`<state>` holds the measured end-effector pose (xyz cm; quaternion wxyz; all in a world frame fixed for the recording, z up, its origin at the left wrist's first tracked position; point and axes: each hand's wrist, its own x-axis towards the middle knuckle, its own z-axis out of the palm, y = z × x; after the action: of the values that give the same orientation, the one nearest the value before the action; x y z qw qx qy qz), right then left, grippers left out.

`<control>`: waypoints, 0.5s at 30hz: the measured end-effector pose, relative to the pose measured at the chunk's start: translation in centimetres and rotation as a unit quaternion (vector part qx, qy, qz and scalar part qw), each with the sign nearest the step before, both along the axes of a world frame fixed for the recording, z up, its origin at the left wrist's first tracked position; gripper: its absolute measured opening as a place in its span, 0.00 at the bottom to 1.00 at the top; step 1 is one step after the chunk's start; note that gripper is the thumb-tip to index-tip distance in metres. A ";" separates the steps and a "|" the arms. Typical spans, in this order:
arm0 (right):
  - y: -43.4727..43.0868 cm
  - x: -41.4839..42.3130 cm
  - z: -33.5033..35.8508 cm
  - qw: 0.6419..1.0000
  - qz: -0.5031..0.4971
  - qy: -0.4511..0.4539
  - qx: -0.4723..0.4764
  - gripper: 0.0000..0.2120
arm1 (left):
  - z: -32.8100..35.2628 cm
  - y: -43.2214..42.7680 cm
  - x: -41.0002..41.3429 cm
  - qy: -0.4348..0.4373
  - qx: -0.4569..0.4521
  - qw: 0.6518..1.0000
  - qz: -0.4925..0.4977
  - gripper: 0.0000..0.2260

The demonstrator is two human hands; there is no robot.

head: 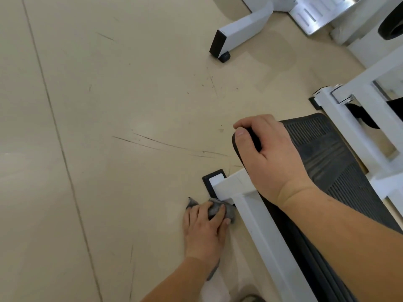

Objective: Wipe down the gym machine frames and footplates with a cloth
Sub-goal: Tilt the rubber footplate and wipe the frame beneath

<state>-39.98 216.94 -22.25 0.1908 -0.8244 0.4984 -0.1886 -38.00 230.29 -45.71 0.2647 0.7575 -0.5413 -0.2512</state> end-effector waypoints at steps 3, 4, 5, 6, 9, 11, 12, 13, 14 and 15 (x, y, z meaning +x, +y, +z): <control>-0.1 0.0 -0.1 1.000 0.000 -0.007 -0.001 0.11 | -0.1 -1.2 -0.3 0.004 -0.038 0.999 0.021 0.13; -0.1 0.0 -0.1 1.000 -0.001 -0.008 -0.001 0.11 | 0.0 -1.5 -0.5 -0.005 -0.034 0.999 0.021 0.14; 0.0 0.0 -0.1 1.000 -0.002 -0.010 -0.002 0.12 | 0.0 -1.7 -0.8 -0.014 -0.027 0.999 0.018 0.14; 0.0 0.0 -0.1 1.000 -0.002 -0.014 -0.002 0.12 | 0.0 -2.0 -1.1 -0.028 -0.019 0.999 0.013 0.14; 0.0 0.0 -0.1 1.000 -0.004 -0.015 0.000 0.12 | 0.0 -2.6 -1.3 -0.058 0.011 0.998 -0.014 0.14; 0.0 0.0 0.0 1.000 -0.004 -0.011 -0.001 0.12 | -0.5 -2.2 -1.0 -0.062 0.007 0.997 -0.033 0.17; 0.0 0.1 0.0 1.000 -0.003 -0.010 -0.001 0.11 | -0.7 -1.7 -0.5 -0.067 0.009 0.997 -0.042 0.20; 0.1 0.1 0.0 1.000 -0.003 -0.009 0.001 0.11 | -0.9 -1.2 0.0 -0.073 0.015 0.996 -0.049 0.23; 0.1 0.1 0.0 1.000 -0.004 -0.009 0.003 0.11 | -1.2 -0.7 0.4 -0.078 0.017 0.995 -0.054 0.23; 0.1 0.1 0.0 1.000 -0.003 -0.009 0.002 0.11 | -1.4 -0.3 0.8 -0.074 0.016 0.996 -0.049 0.21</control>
<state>-39.91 217.01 -22.30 0.1963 -0.8205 0.4999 -0.1957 -37.16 229.96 -47.07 0.1990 0.7507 -0.5917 -0.2163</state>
